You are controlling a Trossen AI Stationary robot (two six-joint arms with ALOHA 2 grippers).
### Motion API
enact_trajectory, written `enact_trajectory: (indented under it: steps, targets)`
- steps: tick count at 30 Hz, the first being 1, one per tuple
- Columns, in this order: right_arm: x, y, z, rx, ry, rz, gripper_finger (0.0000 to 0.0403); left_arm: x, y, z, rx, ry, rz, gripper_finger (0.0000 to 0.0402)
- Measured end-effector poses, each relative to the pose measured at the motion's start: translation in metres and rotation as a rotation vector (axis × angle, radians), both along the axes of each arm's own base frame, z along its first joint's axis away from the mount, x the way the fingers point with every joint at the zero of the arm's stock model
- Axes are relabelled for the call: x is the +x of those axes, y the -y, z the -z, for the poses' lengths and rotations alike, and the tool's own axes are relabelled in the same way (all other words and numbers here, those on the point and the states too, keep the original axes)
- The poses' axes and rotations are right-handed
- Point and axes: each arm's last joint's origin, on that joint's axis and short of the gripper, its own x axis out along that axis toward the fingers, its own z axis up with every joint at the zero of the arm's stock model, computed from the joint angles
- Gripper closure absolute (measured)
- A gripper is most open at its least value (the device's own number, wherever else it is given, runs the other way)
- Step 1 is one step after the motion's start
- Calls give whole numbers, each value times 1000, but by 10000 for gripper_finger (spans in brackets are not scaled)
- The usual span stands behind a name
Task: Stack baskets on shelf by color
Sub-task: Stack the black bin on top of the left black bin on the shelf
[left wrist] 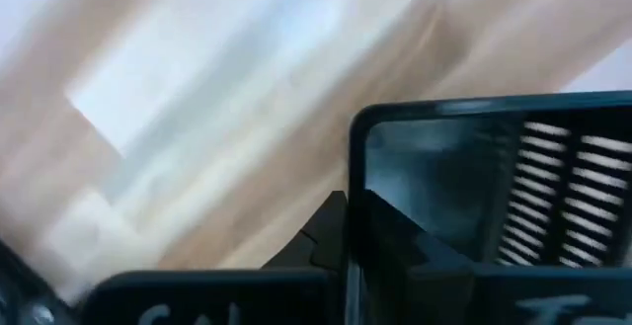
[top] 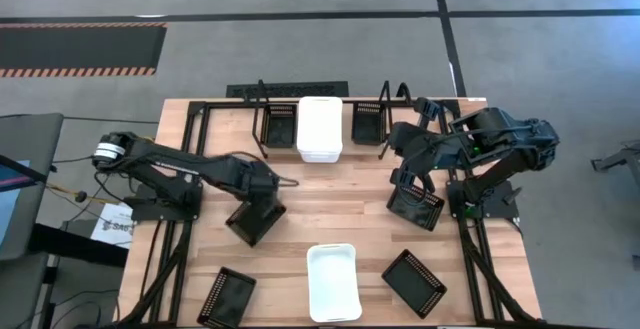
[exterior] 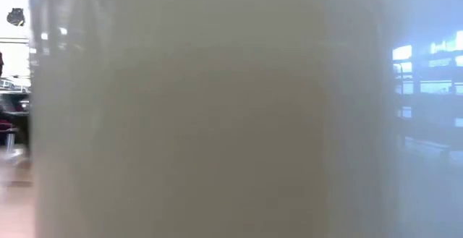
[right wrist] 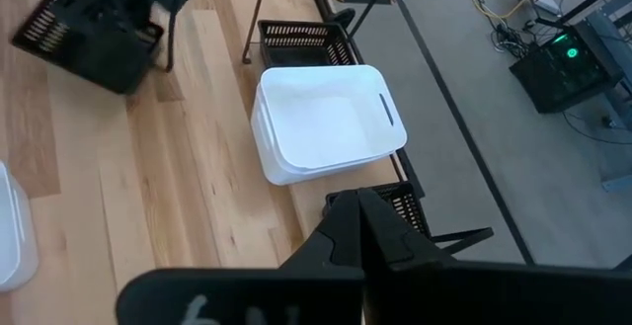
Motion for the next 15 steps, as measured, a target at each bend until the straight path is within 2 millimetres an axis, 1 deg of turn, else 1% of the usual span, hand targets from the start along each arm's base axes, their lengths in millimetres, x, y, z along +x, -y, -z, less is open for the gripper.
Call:
enact_trajectory:
  steps: [4, 7, 9, 11, 12, 15]
  targets:
    - [0, 0, 0, 1, 4, 1, 401, -5, -10, -43, 138, 193, -68, 401]
    - [0, 0, 0, 13, 14, 14, 401, -18, -21, -77, 266, 350, -182, 401]
    - [0, 0, 0, 14, 15, 16, 401, -31, -30, -96, 333, 448, -297, 401]
    - [0, 0, 0, 15, 18, 16, 401, -43, -37, -112, 375, 551, -400, 401]
    - [1, 0, 0, 16, 20, 16, 401, -48, -40, -118, 390, 597, -425, 401]
    - [1, 0, -1, 16, 24, 18, 401, -57, -49, -135, 416, 709, -438, 401]
